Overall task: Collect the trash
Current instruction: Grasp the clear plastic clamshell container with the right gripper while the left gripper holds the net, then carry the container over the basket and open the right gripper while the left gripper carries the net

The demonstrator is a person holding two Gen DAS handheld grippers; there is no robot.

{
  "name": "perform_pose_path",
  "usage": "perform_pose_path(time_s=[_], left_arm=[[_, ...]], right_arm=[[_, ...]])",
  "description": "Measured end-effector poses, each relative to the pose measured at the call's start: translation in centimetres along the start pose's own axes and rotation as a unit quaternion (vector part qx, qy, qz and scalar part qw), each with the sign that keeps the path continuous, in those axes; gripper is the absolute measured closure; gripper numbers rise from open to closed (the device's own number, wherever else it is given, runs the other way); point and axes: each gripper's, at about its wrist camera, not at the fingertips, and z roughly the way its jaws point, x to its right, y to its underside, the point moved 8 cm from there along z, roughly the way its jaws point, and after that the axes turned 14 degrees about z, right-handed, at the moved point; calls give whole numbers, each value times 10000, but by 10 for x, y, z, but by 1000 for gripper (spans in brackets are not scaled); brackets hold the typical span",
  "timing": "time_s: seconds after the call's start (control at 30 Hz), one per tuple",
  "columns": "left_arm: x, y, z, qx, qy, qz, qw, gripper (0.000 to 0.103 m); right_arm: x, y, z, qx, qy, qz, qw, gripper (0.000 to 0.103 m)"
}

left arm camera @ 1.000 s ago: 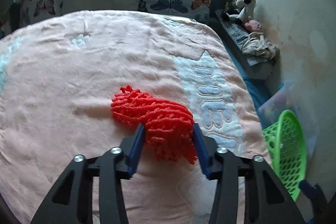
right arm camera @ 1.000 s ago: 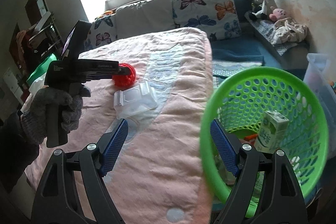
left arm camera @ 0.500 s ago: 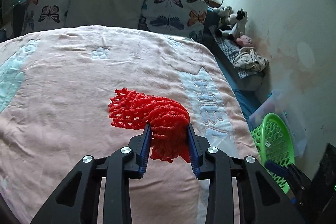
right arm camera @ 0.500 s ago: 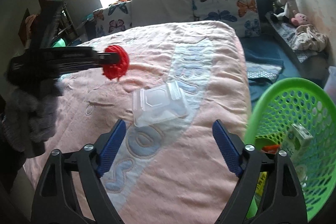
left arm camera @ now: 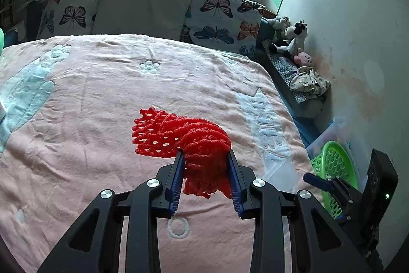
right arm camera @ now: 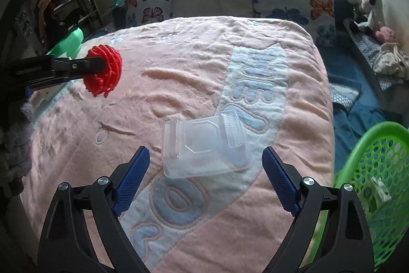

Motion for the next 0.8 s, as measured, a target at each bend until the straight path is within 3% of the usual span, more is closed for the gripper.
perform_pose_path(time_s=[0.33,0.47,0.8], left_arm=[[0,7,3,-65,71,-45,9999,71],[0,7,3,-74,67,-51,9999,71],[7,14,-2,-56,142,-41,9999,71]], right_arm=[[-1,1,20,-113,222,-217,9995,14],[-2,4,23,-153,265,-293,9991,25],[-7,8,0,-7,150,-190,9997,26]])
